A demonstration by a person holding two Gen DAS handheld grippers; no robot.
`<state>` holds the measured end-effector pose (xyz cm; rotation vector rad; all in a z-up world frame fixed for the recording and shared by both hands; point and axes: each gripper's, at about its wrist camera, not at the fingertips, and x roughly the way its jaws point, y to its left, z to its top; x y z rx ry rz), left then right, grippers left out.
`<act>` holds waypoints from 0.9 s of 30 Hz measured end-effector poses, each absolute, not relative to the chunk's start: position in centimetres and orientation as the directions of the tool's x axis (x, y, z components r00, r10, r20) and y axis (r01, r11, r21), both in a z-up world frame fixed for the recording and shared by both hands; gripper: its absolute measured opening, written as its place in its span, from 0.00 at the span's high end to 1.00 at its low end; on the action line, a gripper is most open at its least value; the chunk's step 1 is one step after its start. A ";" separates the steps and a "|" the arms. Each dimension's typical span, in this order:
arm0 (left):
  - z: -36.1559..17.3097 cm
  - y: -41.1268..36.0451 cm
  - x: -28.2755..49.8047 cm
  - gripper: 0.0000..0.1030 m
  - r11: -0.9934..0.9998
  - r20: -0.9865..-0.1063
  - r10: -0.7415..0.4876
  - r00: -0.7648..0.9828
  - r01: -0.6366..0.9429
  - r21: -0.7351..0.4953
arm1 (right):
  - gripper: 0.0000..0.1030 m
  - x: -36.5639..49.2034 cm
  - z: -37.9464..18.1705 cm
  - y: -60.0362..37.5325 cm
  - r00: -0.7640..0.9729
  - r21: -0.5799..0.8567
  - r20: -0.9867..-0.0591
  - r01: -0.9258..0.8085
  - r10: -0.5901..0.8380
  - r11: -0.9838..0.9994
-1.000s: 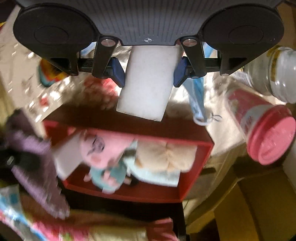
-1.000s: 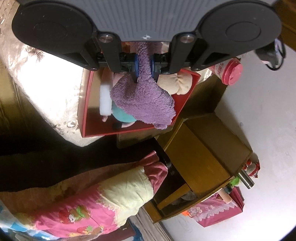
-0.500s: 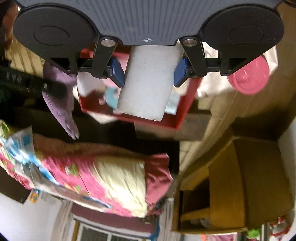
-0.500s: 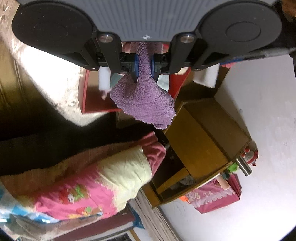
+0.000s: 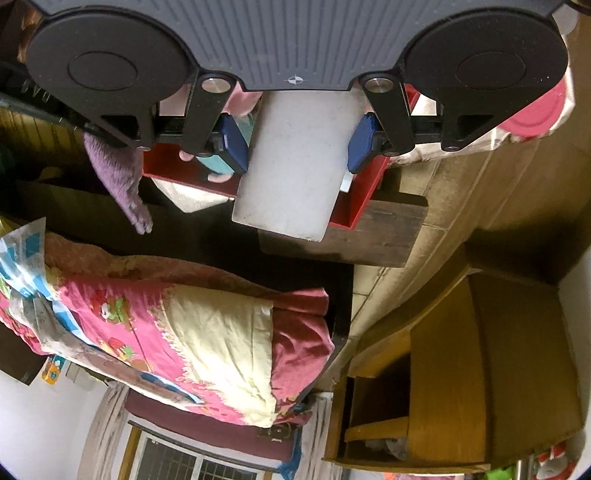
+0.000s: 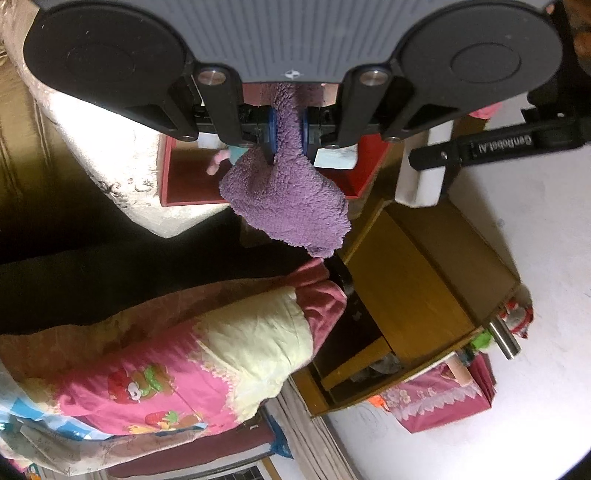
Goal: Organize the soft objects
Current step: 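Open both tools to drop the sponge and cloth into the tray, then grasp a blue face mask with the left tool while the right tool approaches another mask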
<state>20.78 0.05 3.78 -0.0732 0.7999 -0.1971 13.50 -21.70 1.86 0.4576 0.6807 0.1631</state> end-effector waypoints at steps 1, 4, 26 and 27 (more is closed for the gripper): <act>3.7 0.0 21.2 0.42 0.979 -0.701 -0.205 0.683 0.146 -0.144 | 1.00 13.9 1.7 -21.6 0.765 0.453 -0.575 0.003 0.290 0.891; 3.0 -0.2 21.9 0.37 0.975 -0.693 -0.222 0.685 0.161 -0.153 | 1.00 14.7 1.0 -21.5 0.756 0.440 -0.589 0.001 0.287 0.898; 2.1 1.4 16.5 0.19 0.981 -0.773 -0.188 0.605 0.148 -0.122 | 0.80 11.8 0.6 -21.0 0.708 0.470 -0.618 -0.015 0.341 0.883; 1.7 1.5 15.8 0.19 0.982 -0.784 -0.178 0.594 0.154 -0.107 | 0.80 11.3 0.4 -21.0 0.696 0.475 -0.626 -0.017 0.351 0.880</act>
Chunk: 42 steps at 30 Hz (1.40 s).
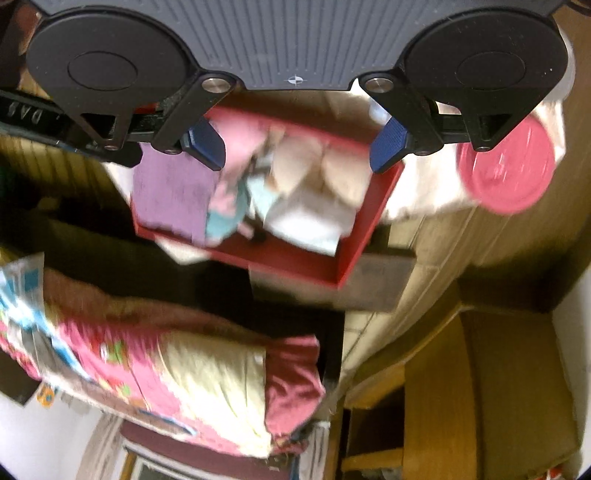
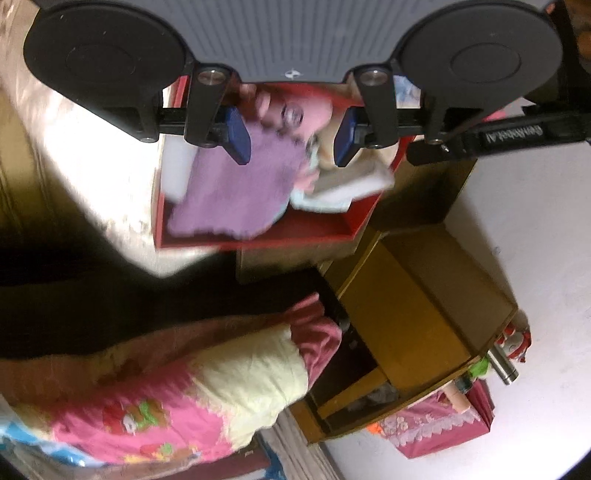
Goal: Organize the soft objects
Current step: 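Grasp a blue face mask with the left tool while the right tool approaches another mask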
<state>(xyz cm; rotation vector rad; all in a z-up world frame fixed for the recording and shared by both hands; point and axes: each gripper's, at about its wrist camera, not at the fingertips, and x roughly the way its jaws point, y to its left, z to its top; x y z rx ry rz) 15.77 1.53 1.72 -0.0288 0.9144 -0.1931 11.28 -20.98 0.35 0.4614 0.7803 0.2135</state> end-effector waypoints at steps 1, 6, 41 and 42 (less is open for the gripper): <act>1.4 1.6 15.2 0.19 0.983 -0.797 -0.165 0.581 0.159 -0.088 | 0.80 10.8 0.2 -20.8 0.684 0.475 -0.637 -0.017 0.356 0.880; -0.1 2.7 12.9 0.19 0.987 -0.840 -0.122 0.528 0.156 -0.045 | 0.80 8.1 -1.3 -20.3 0.630 0.454 -0.686 -0.021 0.364 0.891; -7.3 1.9 14.0 0.93 0.984 -0.942 -0.079 0.325 0.179 -0.020 | 0.77 1.6 -8.9 -11.0 0.238 0.384 -0.846 -0.350 0.477 0.855; -7.6 2.0 14.1 0.92 0.983 -0.945 -0.064 0.321 0.182 -0.004 | 0.76 1.4 -8.9 -10.8 0.242 0.371 -0.848 -0.364 0.471 0.854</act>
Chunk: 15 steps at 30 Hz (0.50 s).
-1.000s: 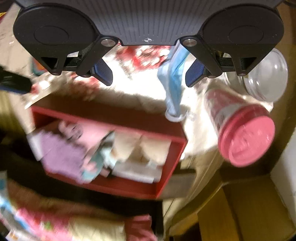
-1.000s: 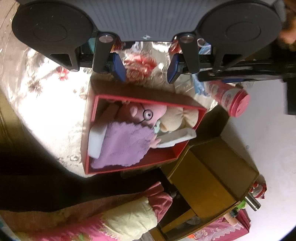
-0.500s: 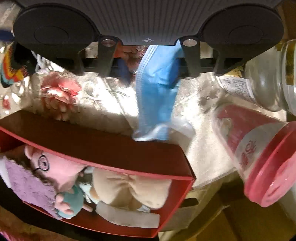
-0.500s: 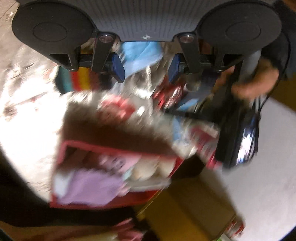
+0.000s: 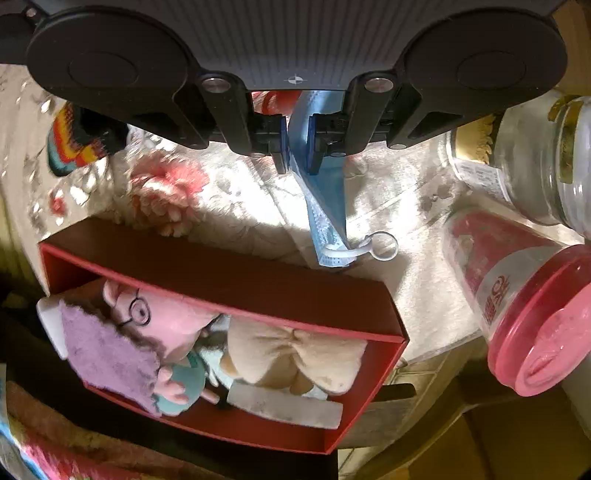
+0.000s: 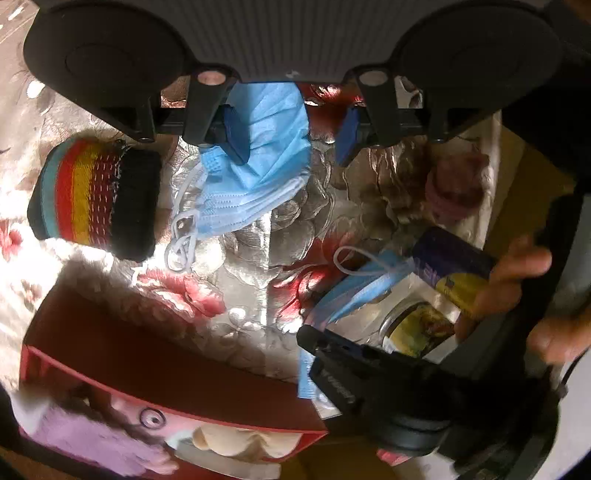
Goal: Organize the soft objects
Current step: 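Grasp a blue face mask with the left tool while the right tool approaches another mask, then grasp the second blue face mask with the right tool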
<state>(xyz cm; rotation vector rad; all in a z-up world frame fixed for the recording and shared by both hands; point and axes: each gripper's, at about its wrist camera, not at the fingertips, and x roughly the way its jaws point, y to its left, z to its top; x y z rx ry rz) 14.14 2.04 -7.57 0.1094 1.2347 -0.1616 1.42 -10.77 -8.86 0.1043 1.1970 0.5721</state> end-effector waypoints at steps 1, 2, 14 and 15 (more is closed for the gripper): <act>-7.8 2.1 14.1 0.92 0.984 -0.948 -0.049 0.314 0.178 0.008 | 0.70 1.2 -8.9 -10.6 0.246 0.367 -0.844 -0.382 0.476 0.848; -8.1 2.2 14.2 0.88 0.984 -0.951 -0.039 0.308 0.177 0.016 | 0.67 1.1 -8.9 -10.4 0.248 0.361 -0.842 -0.399 0.479 0.843; -10.0 1.2 14.2 0.29 0.957 -0.937 0.094 0.337 0.229 0.178 | 0.61 1.3 -7.1 -11.8 0.282 0.346 -0.843 -0.367 0.458 0.864; -10.0 1.3 14.3 0.34 0.962 -0.940 0.083 0.330 0.219 0.162 | 0.61 1.3 -7.7 -11.7 0.270 0.330 -0.857 -0.365 0.439 0.870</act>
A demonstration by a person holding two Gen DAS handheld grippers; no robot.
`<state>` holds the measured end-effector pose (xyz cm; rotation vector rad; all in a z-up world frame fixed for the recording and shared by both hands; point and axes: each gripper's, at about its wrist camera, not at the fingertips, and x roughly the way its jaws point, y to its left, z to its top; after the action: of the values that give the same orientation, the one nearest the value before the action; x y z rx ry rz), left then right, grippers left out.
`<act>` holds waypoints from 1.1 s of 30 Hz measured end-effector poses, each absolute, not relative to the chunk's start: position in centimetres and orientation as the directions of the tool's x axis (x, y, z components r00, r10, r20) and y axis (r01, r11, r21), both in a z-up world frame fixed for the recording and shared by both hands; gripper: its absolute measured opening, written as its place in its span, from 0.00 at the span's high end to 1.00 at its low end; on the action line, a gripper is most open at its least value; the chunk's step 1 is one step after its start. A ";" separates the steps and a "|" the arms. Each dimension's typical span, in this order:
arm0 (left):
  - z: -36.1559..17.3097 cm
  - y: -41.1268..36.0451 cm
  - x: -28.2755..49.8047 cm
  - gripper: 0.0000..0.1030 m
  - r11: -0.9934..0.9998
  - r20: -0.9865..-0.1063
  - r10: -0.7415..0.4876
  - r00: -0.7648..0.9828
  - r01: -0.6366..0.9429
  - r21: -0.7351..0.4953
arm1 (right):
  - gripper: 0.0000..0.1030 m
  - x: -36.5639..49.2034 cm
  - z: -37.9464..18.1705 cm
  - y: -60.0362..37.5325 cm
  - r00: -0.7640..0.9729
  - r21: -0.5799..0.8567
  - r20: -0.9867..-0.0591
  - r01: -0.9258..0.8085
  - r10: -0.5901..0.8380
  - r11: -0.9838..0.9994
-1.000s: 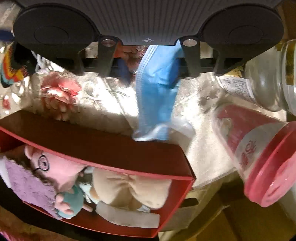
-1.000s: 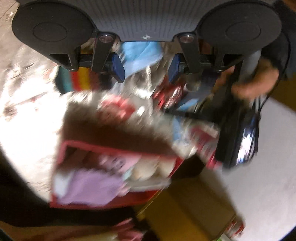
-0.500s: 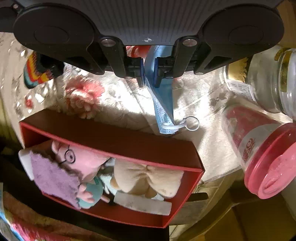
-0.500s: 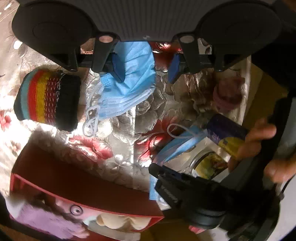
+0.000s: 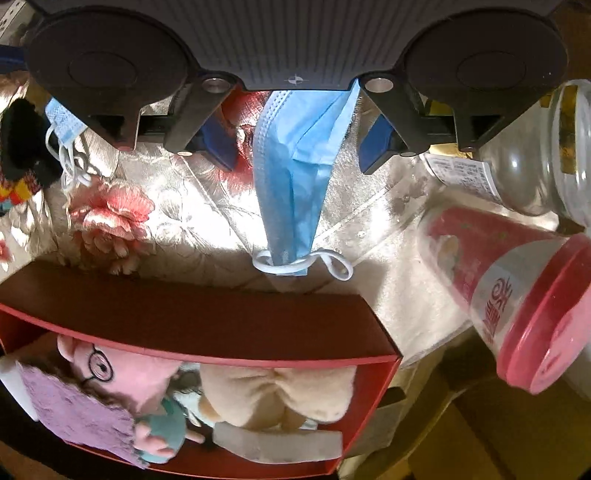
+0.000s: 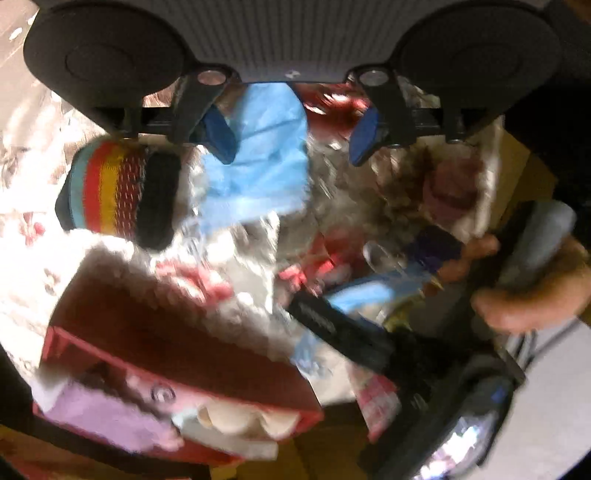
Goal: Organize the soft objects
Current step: 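Grasp the second blue face mask with the right tool, then carry both blue masks over the red tray with both tools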
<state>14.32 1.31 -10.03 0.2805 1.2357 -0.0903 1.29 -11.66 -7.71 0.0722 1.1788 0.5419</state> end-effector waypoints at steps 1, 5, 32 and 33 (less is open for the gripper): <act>-10.0 1.5 14.4 0.39 0.968 -0.946 0.059 0.320 0.213 0.133 | 0.61 1.3 -8.4 -11.5 0.256 0.310 -0.875 -0.358 0.412 0.881; -9.8 1.7 14.3 0.64 0.975 -0.954 0.003 0.300 0.212 0.070 | 0.69 0.7 -9.1 -11.1 0.273 0.301 -0.869 -0.370 0.413 0.879; -4.0 3.2 13.7 0.97 0.966 -0.903 -0.242 0.355 0.179 -0.188 | 1.00 3.2 -3.1 -15.8 0.460 0.449 -0.721 -0.259 0.517 0.856; -3.5 3.3 13.7 0.97 0.964 -0.895 -0.253 0.367 0.179 -0.199 | 1.00 3.3 -2.8 -16.0 0.475 0.449 -0.713 -0.256 0.516 0.856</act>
<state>13.67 3.28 -3.48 -0.0720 1.1630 -0.2776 3.28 -15.99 -2.80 0.2984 0.9683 0.4802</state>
